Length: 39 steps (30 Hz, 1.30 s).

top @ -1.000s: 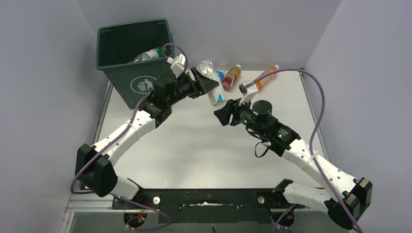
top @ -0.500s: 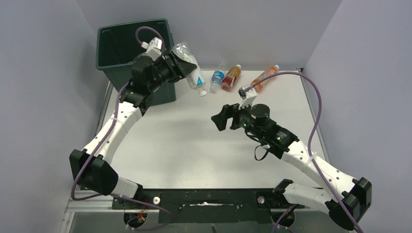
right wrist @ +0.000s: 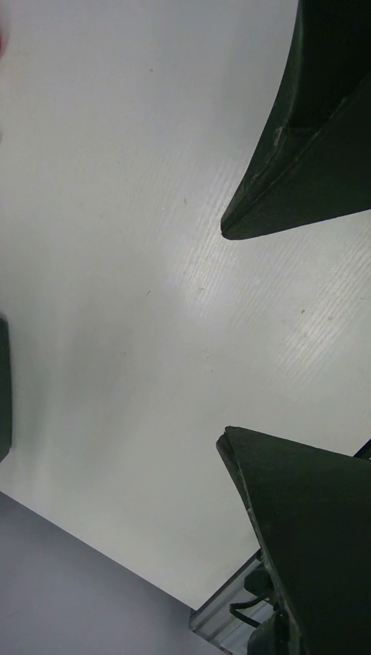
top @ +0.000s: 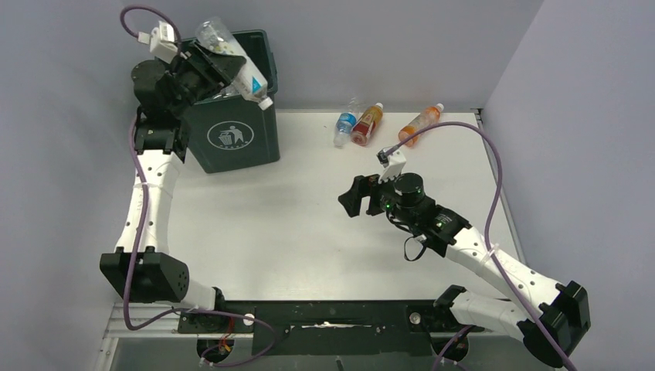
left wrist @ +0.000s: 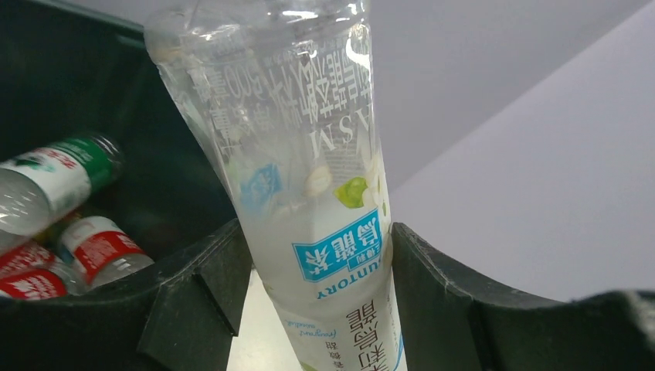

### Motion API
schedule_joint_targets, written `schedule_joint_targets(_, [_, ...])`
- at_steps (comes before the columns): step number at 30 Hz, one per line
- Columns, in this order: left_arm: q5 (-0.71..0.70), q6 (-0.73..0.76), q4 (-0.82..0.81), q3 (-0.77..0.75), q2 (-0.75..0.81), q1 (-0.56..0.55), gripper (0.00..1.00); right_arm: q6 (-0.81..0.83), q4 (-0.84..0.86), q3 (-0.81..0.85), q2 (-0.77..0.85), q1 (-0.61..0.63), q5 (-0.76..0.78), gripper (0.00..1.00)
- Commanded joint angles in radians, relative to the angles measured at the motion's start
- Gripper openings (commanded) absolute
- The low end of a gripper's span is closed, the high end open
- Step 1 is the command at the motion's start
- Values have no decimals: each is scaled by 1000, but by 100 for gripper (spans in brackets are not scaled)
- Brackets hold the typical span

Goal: Put the plastic bottles in the bin
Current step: Place the plastic bottle in the trash bin.

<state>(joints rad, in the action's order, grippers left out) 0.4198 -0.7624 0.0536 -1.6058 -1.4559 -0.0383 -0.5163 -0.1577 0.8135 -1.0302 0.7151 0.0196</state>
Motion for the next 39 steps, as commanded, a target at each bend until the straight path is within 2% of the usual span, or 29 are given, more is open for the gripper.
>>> schedule_joint_targets(1, [44,-9,-88,-101,-27,98,48,-16,39,0,-7,7,8,98])
schedule_joint_targets(6, [80,-53,-181,-99,-56,217,48,-20,25,9,-46,6,17,98])
schedule_joint_targets(11, [78,-61,-239,-108,-108,274,48,-30,-42,84,-145,-23,53,98])
schedule_joint_targets(19, [23,-3,-238,-134,-186,287,49,-51,-160,266,-341,-306,117,98])
schedule_joint_targets(25, [0,25,-246,-134,-232,295,49,-53,-217,495,-589,-506,146,98])
schedule_joint_targets(34, [-14,63,-204,-186,-299,310,53,-71,-246,812,-939,-645,138,98])
schedule_joint_targets(39, [-32,96,-156,-214,-326,317,55,-65,-258,931,-1041,-686,134,98])
